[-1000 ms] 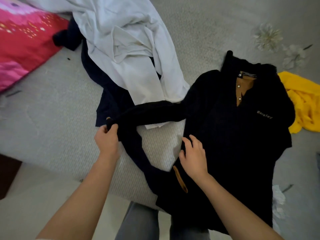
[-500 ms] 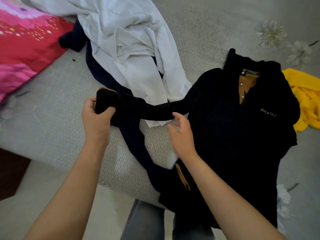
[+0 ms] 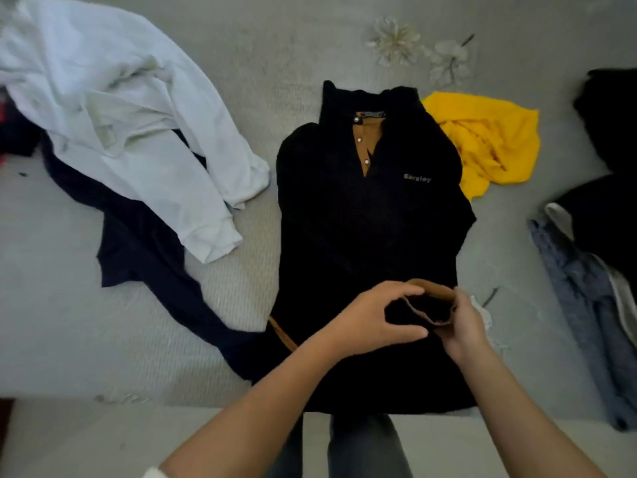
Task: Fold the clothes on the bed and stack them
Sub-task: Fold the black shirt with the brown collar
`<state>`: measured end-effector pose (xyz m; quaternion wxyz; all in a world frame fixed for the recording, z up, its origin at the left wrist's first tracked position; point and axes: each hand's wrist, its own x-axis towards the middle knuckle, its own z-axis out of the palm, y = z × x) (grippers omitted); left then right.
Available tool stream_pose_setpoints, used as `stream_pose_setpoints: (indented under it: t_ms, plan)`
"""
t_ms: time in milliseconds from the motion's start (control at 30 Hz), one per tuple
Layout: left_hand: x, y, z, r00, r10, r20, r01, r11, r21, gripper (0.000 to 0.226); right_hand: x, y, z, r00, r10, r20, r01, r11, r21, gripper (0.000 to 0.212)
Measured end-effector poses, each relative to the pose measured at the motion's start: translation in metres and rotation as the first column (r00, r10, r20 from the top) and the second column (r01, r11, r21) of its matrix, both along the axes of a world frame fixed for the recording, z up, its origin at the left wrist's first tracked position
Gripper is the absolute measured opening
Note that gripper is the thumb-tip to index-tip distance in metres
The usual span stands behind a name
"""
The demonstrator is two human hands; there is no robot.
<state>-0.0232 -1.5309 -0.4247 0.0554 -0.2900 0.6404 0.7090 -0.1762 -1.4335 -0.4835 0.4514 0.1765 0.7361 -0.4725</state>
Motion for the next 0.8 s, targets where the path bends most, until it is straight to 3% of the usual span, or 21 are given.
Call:
stream_pose_setpoints:
  t_ms: [67, 133, 267, 333, 400, 467, 567, 633, 733, 800]
  plan:
    - [0.009, 0.007, -0.021, 0.99, 0.069, 0.126, -0.068, 0.998, -0.008, 0.038, -0.001, 0.015, -0.018, 0.999, 0.049, 0.017, -0.05, 0.995, 0.084, 0.047]
    - [0.023, 0.003, -0.043, 0.939, 0.244, 0.244, -0.234, 0.97, -0.07, 0.025, 0.004, 0.023, -0.032, 0.978, 0.193, -0.08, -0.176, 0.967, 0.182, 0.046]
    - [0.059, -0.018, -0.081, 0.779, 0.44, 0.446, -0.283, 0.883, -0.376, 0.029, 0.011, 0.033, -0.053, 0.807, 0.54, -0.24, -0.43, 0.815, 0.389, 0.053]
    - [0.072, -0.026, -0.093, 0.73, 0.459, 0.506, -0.23, 0.863, -0.451, 0.036, 0.006, 0.034, -0.055, 0.778, 0.565, -0.275, -0.418, 0.792, 0.446, 0.04]
    - [0.082, -0.032, -0.101, 0.7, 0.451, 0.554, -0.233, 0.877, -0.419, 0.04, -0.006, 0.035, -0.053, 0.876, 0.388, -0.287, -0.281, 0.894, 0.349, 0.025]
    - [0.087, -0.037, -0.104, 0.698, 0.445, 0.561, -0.273, 0.89, -0.366, 0.039, -0.019, 0.039, -0.049, 0.953, 0.205, -0.223, -0.139, 0.95, 0.28, 0.015]
    - [0.087, -0.045, -0.105, 0.691, 0.497, 0.524, -0.332, 0.863, -0.381, 0.038, -0.034, 0.053, -0.042, 0.952, 0.288, -0.103, -0.222, 0.883, 0.413, 0.017]
    - [0.084, -0.055, -0.104, 0.679, 0.54, 0.497, -0.38, 0.838, -0.392, 0.039, -0.044, 0.049, -0.038, 0.893, 0.415, -0.176, -0.271, 0.807, 0.525, 0.01]
    - [0.077, -0.083, -0.101, 0.695, 0.571, 0.437, -0.36, 0.803, -0.475, 0.038, -0.063, 0.018, -0.029, 0.759, 0.572, -0.312, -0.318, 0.743, 0.59, 0.033]
    - [0.067, -0.108, -0.096, 0.72, 0.573, 0.39, -0.331, 0.778, -0.534, 0.036, -0.076, -0.012, -0.022, 0.656, 0.663, -0.359, -0.378, 0.701, 0.605, 0.034]
